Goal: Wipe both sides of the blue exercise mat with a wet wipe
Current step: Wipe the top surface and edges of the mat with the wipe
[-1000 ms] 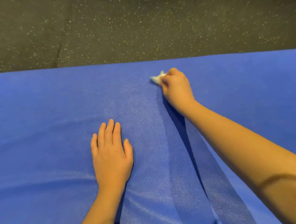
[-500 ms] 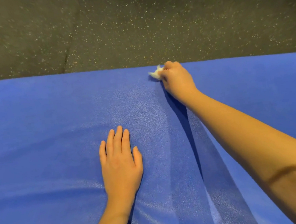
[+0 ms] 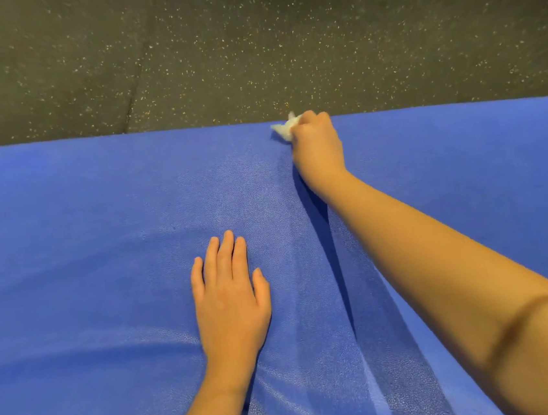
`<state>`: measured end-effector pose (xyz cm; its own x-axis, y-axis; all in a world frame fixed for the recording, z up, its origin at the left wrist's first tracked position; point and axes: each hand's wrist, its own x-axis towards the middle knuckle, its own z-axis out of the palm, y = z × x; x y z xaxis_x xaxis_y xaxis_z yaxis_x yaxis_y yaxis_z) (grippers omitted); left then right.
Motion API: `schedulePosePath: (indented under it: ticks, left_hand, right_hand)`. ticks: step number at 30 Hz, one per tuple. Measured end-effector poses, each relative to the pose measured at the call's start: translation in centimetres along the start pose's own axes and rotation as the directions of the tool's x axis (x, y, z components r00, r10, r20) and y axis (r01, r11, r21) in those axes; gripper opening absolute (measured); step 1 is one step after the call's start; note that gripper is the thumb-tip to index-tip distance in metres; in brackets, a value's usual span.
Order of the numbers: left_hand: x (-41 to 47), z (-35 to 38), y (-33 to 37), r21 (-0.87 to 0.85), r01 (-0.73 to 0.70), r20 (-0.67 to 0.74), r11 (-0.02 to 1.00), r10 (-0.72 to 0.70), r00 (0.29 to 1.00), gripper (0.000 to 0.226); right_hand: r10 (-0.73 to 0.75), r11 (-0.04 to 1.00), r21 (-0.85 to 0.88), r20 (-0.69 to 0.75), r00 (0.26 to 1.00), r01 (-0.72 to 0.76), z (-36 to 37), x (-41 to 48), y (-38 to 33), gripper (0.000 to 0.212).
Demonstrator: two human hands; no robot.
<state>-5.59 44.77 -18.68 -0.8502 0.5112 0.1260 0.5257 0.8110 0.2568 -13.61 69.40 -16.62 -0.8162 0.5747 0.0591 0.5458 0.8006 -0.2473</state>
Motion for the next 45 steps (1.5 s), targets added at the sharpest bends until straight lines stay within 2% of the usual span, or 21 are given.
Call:
schedulePosePath:
  ticks: [2, 4, 6, 8, 10, 12, 14, 16, 18, 20, 22, 23, 25, 28, 30, 32, 36, 38, 42, 43, 45]
  left_hand:
    - [0.0, 0.0, 0.0, 0.0, -0.001, -0.001, 1.0, 0.001, 1.0, 0.052]
    - [0.0, 0.0, 0.0, -0.005, -0.002, 0.001, 1.0, 0.002, 1.0, 0.052]
    - [0.1, 0.0, 0.0, -0.009, 0.003, 0.0, 1.0, -0.003, 1.0, 0.052]
    - [0.1, -0.1, 0.0, -0.013, 0.002, -0.003, 1.0, -0.002, 1.0, 0.052]
    - [0.0, 0.0, 0.0, -0.01, 0.003, -0.007, 1.0, -0.003, 1.0, 0.052]
    - [0.0, 0.0, 0.0, -0.011, 0.004, -0.005, 1.0, -0.004, 1.0, 0.052]
    - [0.0, -0.1, 0.0, -0.012, 0.0, -0.006, 1.0, 0.0, 1.0, 0.052]
    - [0.1, -0.1, 0.0, -0.018, 0.003, -0.009, 1.0, -0.003, 1.0, 0.052]
    - [0.1, -0.1, 0.0, -0.027, 0.003, -0.012, 1.0, -0.003, 1.0, 0.051]
    - [0.0, -0.1, 0.0, -0.026, 0.002, -0.02, 1.0, -0.002, 1.0, 0.051]
    - [0.0, -0.1, 0.0, -0.025, 0.0, -0.02, 1.0, -0.001, 1.0, 0.051]
    - [0.0, -0.1, 0.0, -0.025, -0.001, -0.02, 1.0, 0.0, 1.0, 0.052]
    - [0.1, -0.1, 0.0, -0.025, -0.001, -0.02, 1.0, 0.0, 1.0, 0.051]
    - [0.1, -0.2, 0.0, -0.036, 0.001, -0.022, 0.999, -0.002, 1.0, 0.05]
    - [0.1, -0.1, 0.0, -0.041, 0.002, -0.025, 0.999, -0.003, 1.0, 0.05]
    - [0.1, -0.1, 0.0, -0.04, 0.003, -0.024, 0.999, -0.004, 1.0, 0.05]
    - [0.1, 0.0, 0.0, -0.033, -0.004, -0.032, 0.999, 0.003, 0.999, 0.05]
    - [0.1, -0.1, 0.0, -0.047, 0.003, -0.031, 0.999, -0.004, 1.0, 0.05]
    - [0.1, -0.2, 0.1, -0.065, 0.007, -0.025, 0.998, -0.008, 1.0, 0.05]
    - [0.1, -0.2, 0.0, -0.065, 0.007, -0.024, 0.998, -0.009, 1.0, 0.05]
    - [0.1, -0.1, 0.0, -0.064, 0.007, -0.019, 0.998, -0.009, 1.0, 0.051]
  right_hand:
    - [-0.279, 0.956, 0.119, 0.077, 0.957, 0.269, 0.6, -1.7, -1.4, 0.021]
    - [-0.507, 0.86, 0.149, 0.132, 0.852, 0.489, 0.3, -3.3, -1.2, 0.012]
    - [-0.439, 0.898, 0.065, 0.121, 0.89, 0.434, -0.6, -2.8, -0.3, 0.012]
    - [-0.179, 0.983, 0.03, 0.012, 0.984, 0.179, -0.7, -1.9, 0.2, 0.015]
    - [-0.061, 0.995, 0.083, -0.006, 0.998, 0.061, -0.9, -2.8, -1.0, 0.02]
    - [-0.267, 0.955, 0.149, 0.056, 0.962, 0.257, -0.9, -4.7, -2.2, 0.027]
    - [-0.453, 0.883, 0.205, 0.143, 0.88, 0.421, -1.3, -6.1, -1.8, 0.026]
    - [-0.418, 0.906, 0.152, 0.163, 0.894, 0.396, -1.3, -4.9, -0.4, 0.025]
    - [-0.24, 0.968, 0.094, 0.087, 0.967, 0.232, -1.1, -4.2, 0.6, 0.023]
    - [-0.18, 0.968, 0.18, 0.001, 0.984, 0.177, -0.7, -5.2, 0.0, 0.019]
    - [-0.369, 0.896, 0.273, 0.016, 0.929, 0.351, -0.6, -7.5, -1.0, 0.015]
    - [-0.495, 0.838, 0.295, 0.054, 0.867, 0.46, -0.6, -8.6, -0.9, 0.015]
    - [-0.595, 0.791, 0.263, 0.123, 0.794, 0.552, -1.5, -9.0, 0.1, 0.016]
    - [-0.383, 0.916, 0.124, -0.011, 0.924, 0.381, -1.7, -8.0, 1.7, 0.015]
    - [-0.248, 0.948, 0.181, -0.101, 0.963, 0.263, -1.2, -8.8, 1.1, 0.017]
    - [-0.33, 0.906, 0.24, -0.115, 0.937, 0.349, -0.7, -11.1, -0.3, 0.026]
    - [-0.518, 0.828, 0.251, 0.001, 0.855, 0.502, -1.4, -14.5, -0.6, 0.031]
    - [-0.458, 0.866, 0.205, -0.038, 0.888, 0.456, -1.4, -13.3, 0.5, 0.021]
    - [-0.152, 0.945, 0.26, -0.18, 0.972, 0.196, -1.0, -11.8, 1.6, 0.013]
    - [-0.162, 0.94, 0.276, -0.151, 0.975, 0.199, -0.9, -12.7, 1.0, 0.013]
    - [-0.331, 0.896, 0.292, -0.064, 0.941, 0.335, -1.0, -15.6, 0.0, 0.008]
